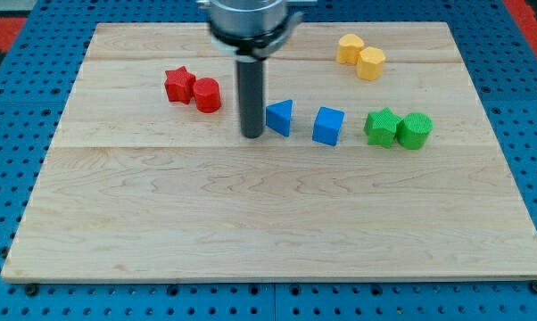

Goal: Nudge the blue triangle down a bit

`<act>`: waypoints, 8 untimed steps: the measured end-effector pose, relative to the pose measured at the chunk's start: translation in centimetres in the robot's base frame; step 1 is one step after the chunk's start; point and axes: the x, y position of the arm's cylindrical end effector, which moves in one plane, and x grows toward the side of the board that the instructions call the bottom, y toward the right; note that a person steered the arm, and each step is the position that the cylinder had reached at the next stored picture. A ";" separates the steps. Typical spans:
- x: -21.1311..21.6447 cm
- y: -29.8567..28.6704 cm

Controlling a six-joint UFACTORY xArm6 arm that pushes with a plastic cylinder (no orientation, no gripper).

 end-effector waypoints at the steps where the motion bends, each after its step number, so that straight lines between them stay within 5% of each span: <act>1: -0.1 -3.1; 2: -6.1 -1.5; 3: -7.0 6.5; 4: -8.0 7.5; 6: -5.0 2.0; 8: -2.4 2.5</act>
